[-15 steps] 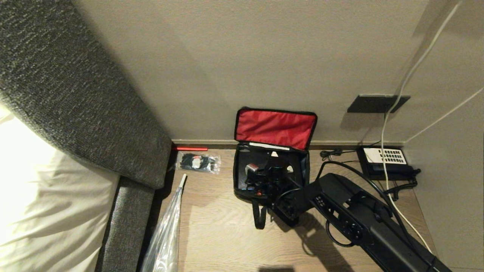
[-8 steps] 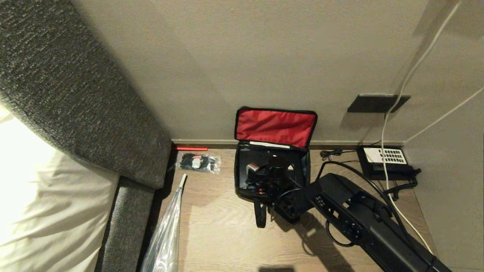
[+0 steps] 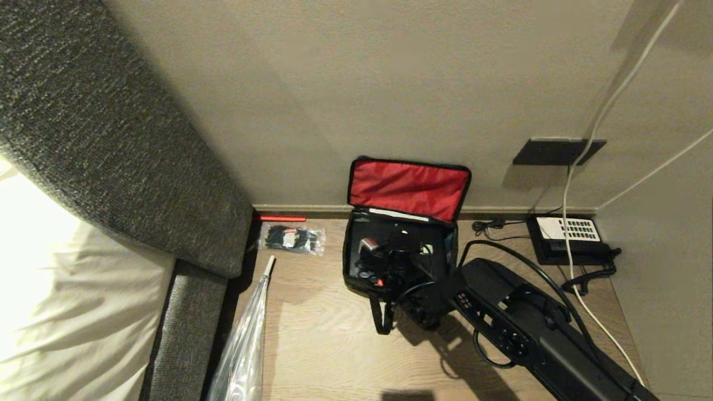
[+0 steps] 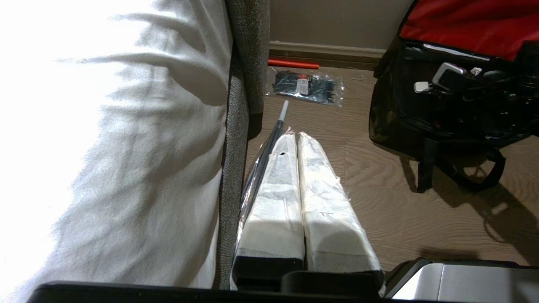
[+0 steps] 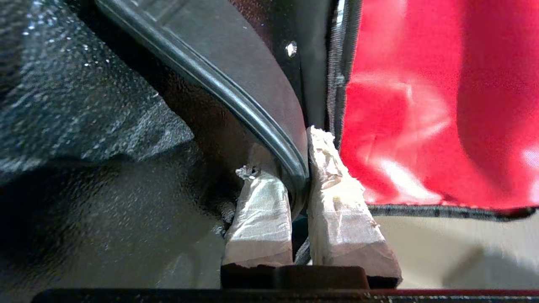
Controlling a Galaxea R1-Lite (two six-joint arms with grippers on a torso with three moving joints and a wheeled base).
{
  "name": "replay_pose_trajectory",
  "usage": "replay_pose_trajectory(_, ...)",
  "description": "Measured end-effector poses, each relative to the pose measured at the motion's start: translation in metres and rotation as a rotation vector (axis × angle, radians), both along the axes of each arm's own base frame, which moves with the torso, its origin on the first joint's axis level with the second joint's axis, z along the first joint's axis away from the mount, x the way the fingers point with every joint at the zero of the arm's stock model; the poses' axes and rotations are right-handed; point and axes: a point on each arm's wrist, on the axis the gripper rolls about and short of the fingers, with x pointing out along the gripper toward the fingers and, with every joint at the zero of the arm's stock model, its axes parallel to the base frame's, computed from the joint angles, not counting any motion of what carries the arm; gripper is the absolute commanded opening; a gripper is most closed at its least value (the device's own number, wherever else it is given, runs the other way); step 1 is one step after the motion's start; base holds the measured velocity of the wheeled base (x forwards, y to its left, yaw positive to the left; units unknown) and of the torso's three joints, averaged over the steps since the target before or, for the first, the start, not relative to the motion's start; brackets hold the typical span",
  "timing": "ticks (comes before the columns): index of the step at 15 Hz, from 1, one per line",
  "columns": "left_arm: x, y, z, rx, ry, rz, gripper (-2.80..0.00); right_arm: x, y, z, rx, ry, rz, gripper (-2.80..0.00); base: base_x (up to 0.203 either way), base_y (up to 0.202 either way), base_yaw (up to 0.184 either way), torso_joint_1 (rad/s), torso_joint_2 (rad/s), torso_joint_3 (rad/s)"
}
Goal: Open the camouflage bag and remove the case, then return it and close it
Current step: Lift the black box
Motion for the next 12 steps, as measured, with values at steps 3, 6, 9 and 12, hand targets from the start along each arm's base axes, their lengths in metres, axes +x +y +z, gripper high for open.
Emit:
replay_pose_trajectory(3, 0.0, 0.0, 0.0, 0.0, 0.0, -0.001, -2.8, -0.017, 0.017, 0.03, 0.048, -0.05, -0.059, -2.8, 0.0, 0.0, 0.0, 0.0, 0.0, 0.0)
replay_pose_trajectory(6, 0.0, 0.0, 0.0, 0.0, 0.0, 0.0, -2.8, -0.031, 0.024, 0.05, 0.059, -0.068, -0.037, -2.8, 0.0, 0.0, 0.0, 0.0, 0.0, 0.0)
replay_pose_trajectory(9, 0.0, 0.0, 0.0, 0.001, 0.0, 0.0, -2.8, -0.063, 0.033, 0.075, 0.076, -0.093, 0.009, -2.8, 0.0, 0.0, 0.0, 0.0, 0.0, 0.0)
replay_pose_trajectory(12, 0.0, 0.0, 0.0, 0.0, 0.0, 0.0, -2.8, -0.079, 0.035, 0.097, 0.134, -0.135, 0.027, -2.8, 0.0, 0.0, 0.0, 0.0, 0.0, 0.0)
